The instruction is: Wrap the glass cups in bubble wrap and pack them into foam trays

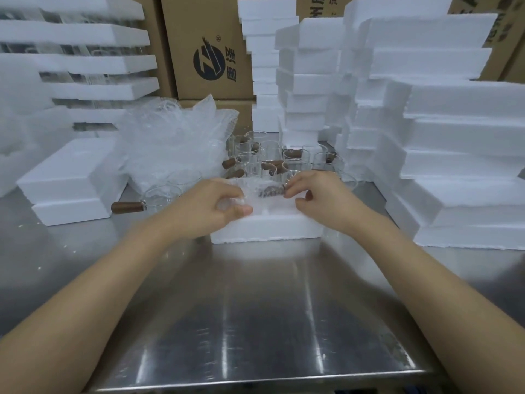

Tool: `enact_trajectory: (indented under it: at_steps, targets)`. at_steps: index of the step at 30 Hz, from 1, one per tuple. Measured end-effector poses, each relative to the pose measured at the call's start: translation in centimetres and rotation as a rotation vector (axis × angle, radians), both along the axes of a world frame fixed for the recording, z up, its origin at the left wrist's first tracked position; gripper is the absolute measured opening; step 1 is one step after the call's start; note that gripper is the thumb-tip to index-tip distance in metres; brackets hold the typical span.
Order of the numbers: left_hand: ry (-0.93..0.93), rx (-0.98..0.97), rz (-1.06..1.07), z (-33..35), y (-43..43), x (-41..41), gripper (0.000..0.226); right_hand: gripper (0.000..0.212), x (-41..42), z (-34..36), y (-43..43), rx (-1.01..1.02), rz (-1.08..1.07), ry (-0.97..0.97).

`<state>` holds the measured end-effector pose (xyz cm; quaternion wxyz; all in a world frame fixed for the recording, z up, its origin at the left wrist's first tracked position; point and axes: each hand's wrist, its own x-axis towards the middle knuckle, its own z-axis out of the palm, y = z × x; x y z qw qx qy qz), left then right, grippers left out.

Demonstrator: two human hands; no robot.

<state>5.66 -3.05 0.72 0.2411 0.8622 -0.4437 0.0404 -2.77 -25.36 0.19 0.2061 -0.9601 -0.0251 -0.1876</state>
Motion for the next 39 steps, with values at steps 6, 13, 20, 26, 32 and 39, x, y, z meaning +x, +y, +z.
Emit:
enact_trajectory:
  at_steps: [6,13,20,26,32,39]
  targets:
    - [-0.064,0.122,-0.032,-0.3,-0.3,-0.3,0.062,0.022,-1.8,3.4,0.2,-0.233,-0.155,-0.685]
    - [-0.117,0.035,-0.007,-1.7,-0.9,-1.4,0.043,0.037,-5.2,5.1,-5.8,-0.257,-0.815,-0.708]
    - [-0.047,-0.105,0.029,-2.5,-1.7,-2.3,0.051,0.068,-4.7,5.7,-8.0,-0.249,-0.847,-0.672]
    - [0.005,-0.210,0.071,-2.7,-2.6,-3.1,0.082,0.051,-4.0,6.1,-9.1,-0.174,-0.807,-0.677]
    - [0.069,-0.160,0.110,-2.7,-2.4,-2.4,0.103,0.039,-4.8,6.8,-8.6,-0.034,-0.612,-1.163]
    - [0.075,-0.435,0.240,-0.9,-1.5,-1.8,0.052,0.046,-4.5,6.2,-2.6,0.272,0.056,-1.370]
